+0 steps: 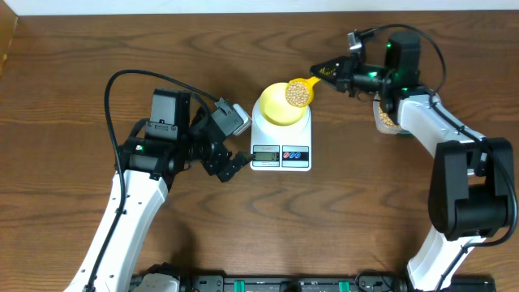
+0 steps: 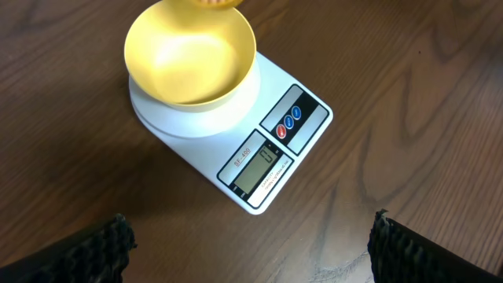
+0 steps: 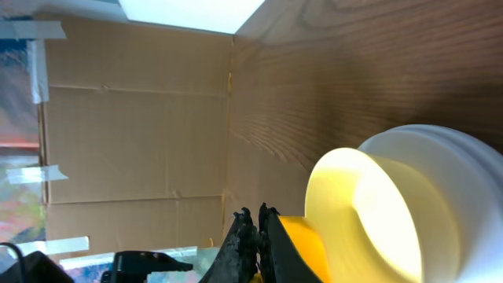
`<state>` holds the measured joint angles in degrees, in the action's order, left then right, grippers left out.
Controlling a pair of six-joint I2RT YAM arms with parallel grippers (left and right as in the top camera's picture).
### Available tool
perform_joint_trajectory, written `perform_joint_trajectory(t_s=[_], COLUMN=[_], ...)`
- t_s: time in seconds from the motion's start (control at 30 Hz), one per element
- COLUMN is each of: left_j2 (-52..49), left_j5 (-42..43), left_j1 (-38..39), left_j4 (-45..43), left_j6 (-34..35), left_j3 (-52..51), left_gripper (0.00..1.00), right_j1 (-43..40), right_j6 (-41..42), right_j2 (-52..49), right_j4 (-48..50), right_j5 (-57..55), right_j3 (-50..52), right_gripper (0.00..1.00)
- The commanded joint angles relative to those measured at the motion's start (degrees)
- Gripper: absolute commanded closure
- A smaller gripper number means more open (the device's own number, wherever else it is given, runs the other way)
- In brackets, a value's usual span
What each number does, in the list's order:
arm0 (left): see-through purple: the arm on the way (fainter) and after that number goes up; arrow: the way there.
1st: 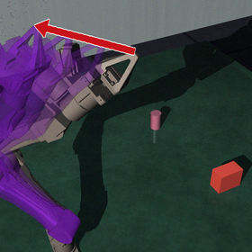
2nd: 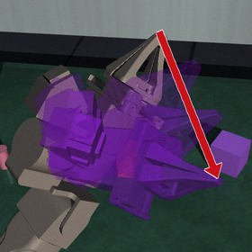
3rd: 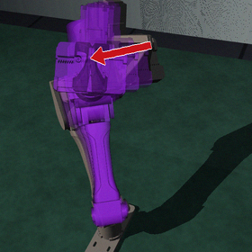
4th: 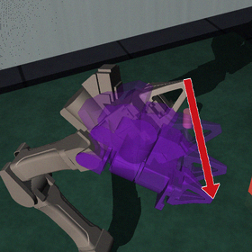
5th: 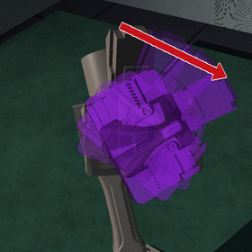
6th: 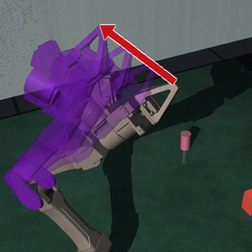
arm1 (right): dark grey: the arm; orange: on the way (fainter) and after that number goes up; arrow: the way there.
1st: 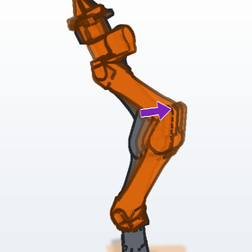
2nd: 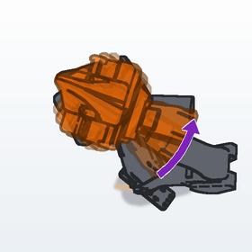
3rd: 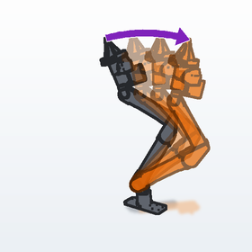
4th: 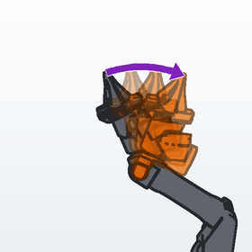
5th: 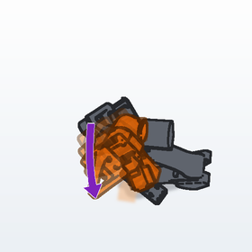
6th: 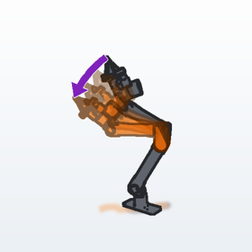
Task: Scoop item into bowl and weigh 50g on scale
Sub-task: 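Carry the filled scoop left over the yellow bowl with the right gripper, then tip the scoop to pour soybeans into the yellow bowl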
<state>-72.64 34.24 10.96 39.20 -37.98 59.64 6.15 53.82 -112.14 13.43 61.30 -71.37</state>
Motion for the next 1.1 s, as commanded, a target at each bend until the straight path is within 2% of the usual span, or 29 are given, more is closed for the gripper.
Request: perform_joint_trajectory(t_s=[0.0, 0.2, 0.37, 0.67, 1.07], left_j2=[-0.35, -0.35, -0.35, -0.35, -0.35], left_j5=[0.90, 0.90, 0.87, 0.90, 0.90], left_j1=[-0.24, -0.24, -0.24, -0.24, -0.24], left_j4=[0.22, 0.22, 0.22, 0.22, 0.22], left_j6=[-0.81, -0.81, -0.81, -0.81, -0.81], left_j3=[-0.44, -0.44, -0.46, -0.46, -0.46], left_gripper=[0.02, 0.02, 0.02, 0.02, 0.02], right_j1=[1.46, 2.43, 2.75, 4.72, 6.36], right_j6=[-0.81, -5.05, -12.87, -21.62, -30.71], right_j2=[-1.05, -1.05, -1.05, -1.05, -1.05], right_j4=[0.74, 0.74, 0.70, 0.72, 0.68], right_j5=[-2.49, -4.87, -4.83, -4.87, -5.66], right_j3=[0.37, 0.37, 0.37, 0.37, 0.37], right_gripper=[0.99, 0.99, 0.99, 0.99, 0.99])
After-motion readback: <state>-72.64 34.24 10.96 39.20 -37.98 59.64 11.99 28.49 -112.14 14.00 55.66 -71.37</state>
